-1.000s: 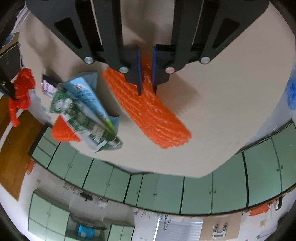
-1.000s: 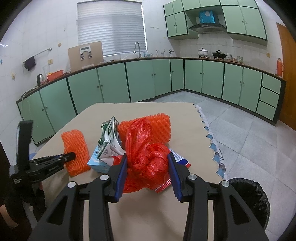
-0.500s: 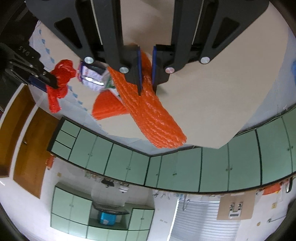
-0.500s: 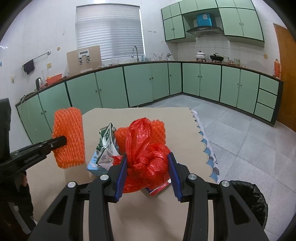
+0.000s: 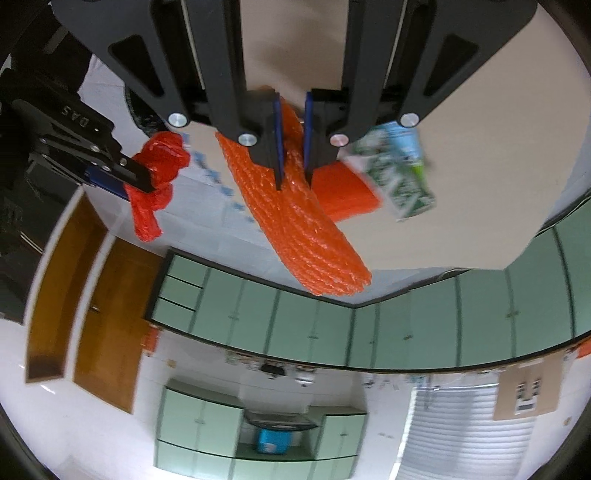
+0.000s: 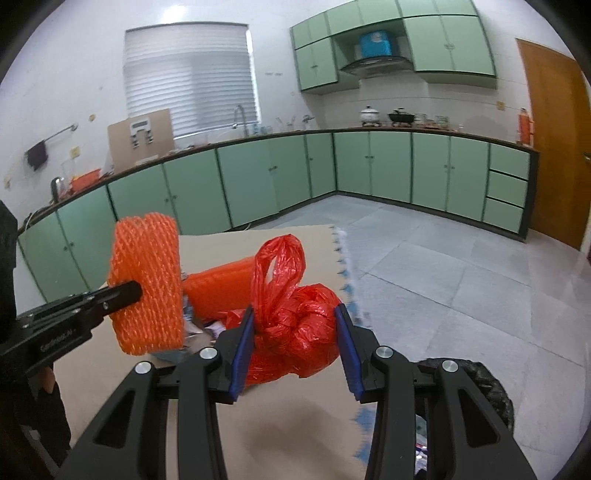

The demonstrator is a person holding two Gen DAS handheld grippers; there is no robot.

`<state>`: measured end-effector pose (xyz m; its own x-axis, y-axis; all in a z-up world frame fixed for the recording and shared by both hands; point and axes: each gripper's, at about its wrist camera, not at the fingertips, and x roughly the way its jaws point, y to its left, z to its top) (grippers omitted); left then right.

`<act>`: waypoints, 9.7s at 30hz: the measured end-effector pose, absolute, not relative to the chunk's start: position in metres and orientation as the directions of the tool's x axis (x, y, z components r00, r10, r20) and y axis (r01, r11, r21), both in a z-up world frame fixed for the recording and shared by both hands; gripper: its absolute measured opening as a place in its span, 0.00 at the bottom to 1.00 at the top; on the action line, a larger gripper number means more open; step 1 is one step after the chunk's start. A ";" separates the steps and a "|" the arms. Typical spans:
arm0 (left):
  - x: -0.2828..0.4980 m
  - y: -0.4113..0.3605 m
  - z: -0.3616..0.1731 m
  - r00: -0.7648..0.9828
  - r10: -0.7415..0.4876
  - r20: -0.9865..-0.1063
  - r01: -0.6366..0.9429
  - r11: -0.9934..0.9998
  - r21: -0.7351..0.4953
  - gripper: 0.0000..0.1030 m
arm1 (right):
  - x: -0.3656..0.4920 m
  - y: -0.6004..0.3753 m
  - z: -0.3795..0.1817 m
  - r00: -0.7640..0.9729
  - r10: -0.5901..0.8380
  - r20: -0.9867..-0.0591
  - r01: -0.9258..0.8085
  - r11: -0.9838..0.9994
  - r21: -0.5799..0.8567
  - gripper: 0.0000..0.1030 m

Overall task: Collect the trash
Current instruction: 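Carry the orange foam net and red plastic bag over the bin and open both grippers, then move both open grippers back to the trash pile on the table, then grasp the green-white milk carton with the left gripper and lift it, then grasp the light-blue whole milk carton with the right gripper while the left gripper holds the green-white carton, then carry both milk cartons over the black bin and open both grippers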

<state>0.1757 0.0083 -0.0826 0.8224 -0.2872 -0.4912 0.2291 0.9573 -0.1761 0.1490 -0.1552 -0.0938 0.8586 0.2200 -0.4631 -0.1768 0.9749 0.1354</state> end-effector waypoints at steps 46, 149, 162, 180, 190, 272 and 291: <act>0.246 -0.241 -0.175 0.536 -0.531 -0.656 0.556 0.807 -0.199 0.37 | 0.151 -0.387 -0.202 0.732 -0.093 -0.675 0.267 0.951 0.158 0.60; 0.186 0.108 -0.115 0.776 -0.046 -0.629 -0.065 0.986 -0.153 0.40 | 0.173 -0.095 -0.136 0.818 0.238 -0.523 -0.239 0.969 0.067 0.94; 0.160 0.182 -0.128 0.750 0.071 -0.657 -0.172 0.981 -0.091 0.41 | 0.172 -0.016 -0.132 0.801 0.336 -0.495 -0.344 0.936 0.078 0.94; 0.158 0.225 -0.143 0.748 0.032 -0.663 -0.171 0.974 -0.146 0.41 | 0.169 0.061 -0.144 0.782 0.334 -0.526 -0.335 0.937 0.097 0.94; 0.148 0.251 -0.146 0.754 0.028 -0.656 -0.195 0.964 -0.183 0.41 | 0.180 0.101 -0.160 0.756 0.266 -0.598 -0.286 0.956 0.065 0.94; 0.196 -0.048 -0.099 0.773 -0.364 -0.519 0.310 0.931 -0.192 0.41 | 0.137 -0.202 -0.110 0.832 0.065 -0.551 -0.007 0.994 0.107 0.45; 0.214 -0.172 -0.135 0.640 -0.530 -0.556 0.500 0.837 -0.224 0.41 | 0.112 -0.318 -0.150 0.775 -0.119 -0.621 0.239 0.964 0.113 0.45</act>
<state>0.2144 -0.1718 -0.1354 0.6398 -0.5304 -0.5561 0.4995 0.8370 -0.2235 0.1123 -0.3184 -0.1503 0.7746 -0.1193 -0.6210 0.2394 0.9643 0.1134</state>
